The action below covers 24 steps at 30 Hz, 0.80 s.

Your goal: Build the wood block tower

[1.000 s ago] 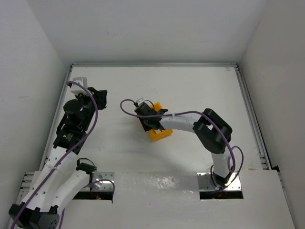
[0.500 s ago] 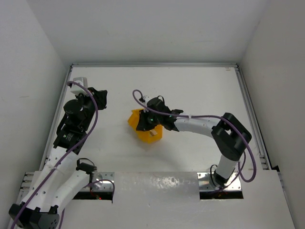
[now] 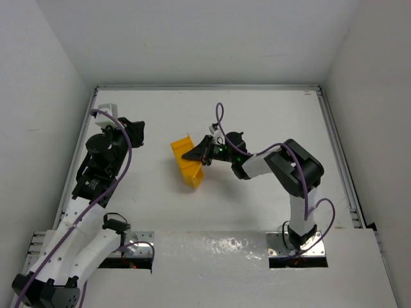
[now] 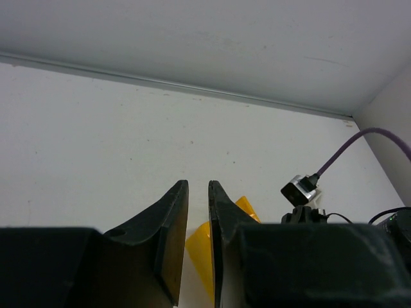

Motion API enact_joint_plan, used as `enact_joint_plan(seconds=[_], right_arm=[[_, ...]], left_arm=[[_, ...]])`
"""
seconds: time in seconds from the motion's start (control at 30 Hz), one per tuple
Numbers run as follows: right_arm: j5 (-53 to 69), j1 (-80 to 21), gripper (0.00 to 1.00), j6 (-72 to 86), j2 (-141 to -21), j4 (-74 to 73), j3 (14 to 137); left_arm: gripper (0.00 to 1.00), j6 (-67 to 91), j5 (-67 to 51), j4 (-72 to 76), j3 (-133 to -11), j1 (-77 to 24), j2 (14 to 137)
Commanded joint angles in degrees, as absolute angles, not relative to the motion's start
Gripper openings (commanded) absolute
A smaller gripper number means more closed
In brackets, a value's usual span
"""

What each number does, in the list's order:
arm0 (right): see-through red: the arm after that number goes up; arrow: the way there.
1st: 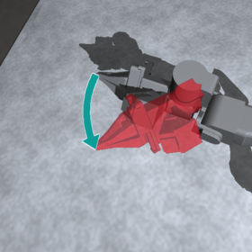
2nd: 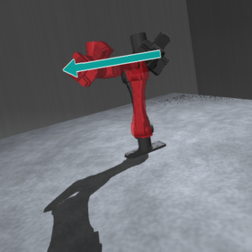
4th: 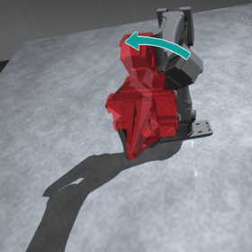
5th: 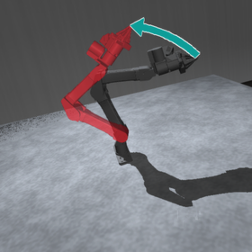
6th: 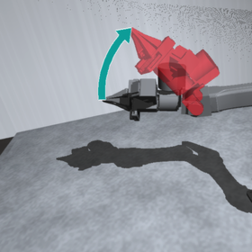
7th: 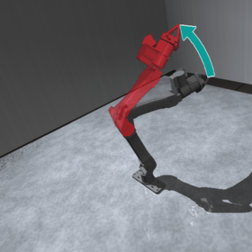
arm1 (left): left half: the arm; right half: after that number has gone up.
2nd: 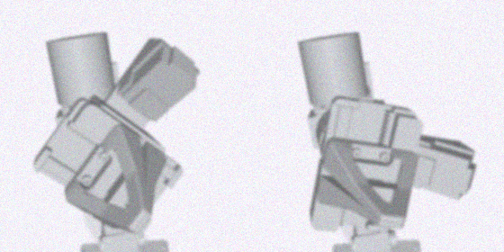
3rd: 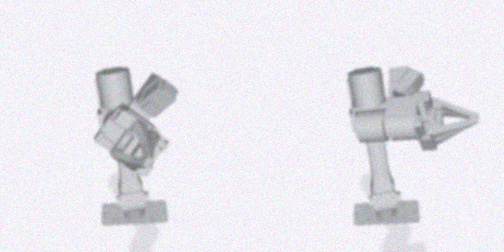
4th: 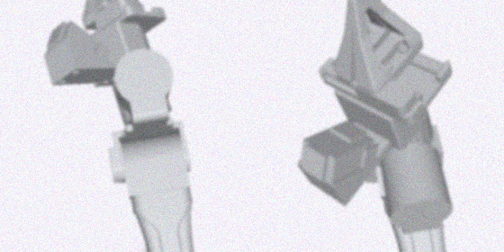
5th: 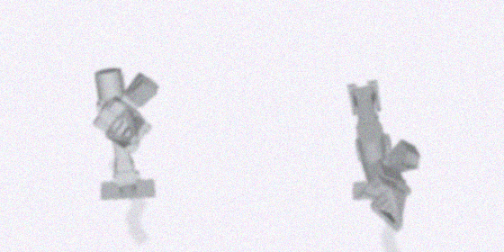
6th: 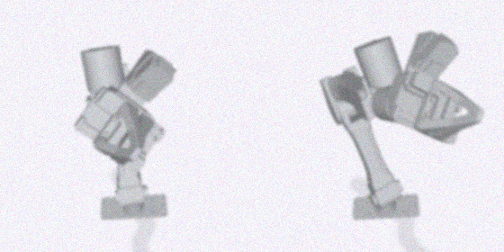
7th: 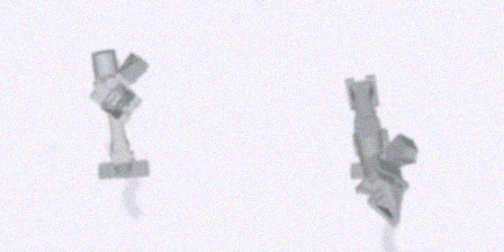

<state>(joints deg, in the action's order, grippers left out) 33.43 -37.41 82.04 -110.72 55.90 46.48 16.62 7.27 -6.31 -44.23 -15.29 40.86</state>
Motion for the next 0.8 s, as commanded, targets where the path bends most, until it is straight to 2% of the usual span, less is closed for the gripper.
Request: enact_joint_plan(seconds=[0.0, 0.13, 0.5, 0.77], right_arm=[[35.8, -36.5, 0.00, 97.8, -113.5, 85.9, 46.8], [33.3, -35.7, 0.00, 107.0, -118.2, 96.9, 46.6], [34.5, -35.1, 0.00, 98.4, -115.8, 96.9, 45.0], [31.4, -35.1, 0.00, 98.8, -120.2, 97.0, 47.3]], left_arm=[[0.17, 16.8, 6.8, -4.4, -44.2, -14.8, 40.5], [0.17, 16.9, 6.9, -4.4, -44.2, -14.8, 40.6], [0.17, 17.0, 6.7, -4.4, -44.2, -14.8, 40.9], [0.17, 17.1, 6.0, -4.4, -44.2, -14.8, 41.0]])
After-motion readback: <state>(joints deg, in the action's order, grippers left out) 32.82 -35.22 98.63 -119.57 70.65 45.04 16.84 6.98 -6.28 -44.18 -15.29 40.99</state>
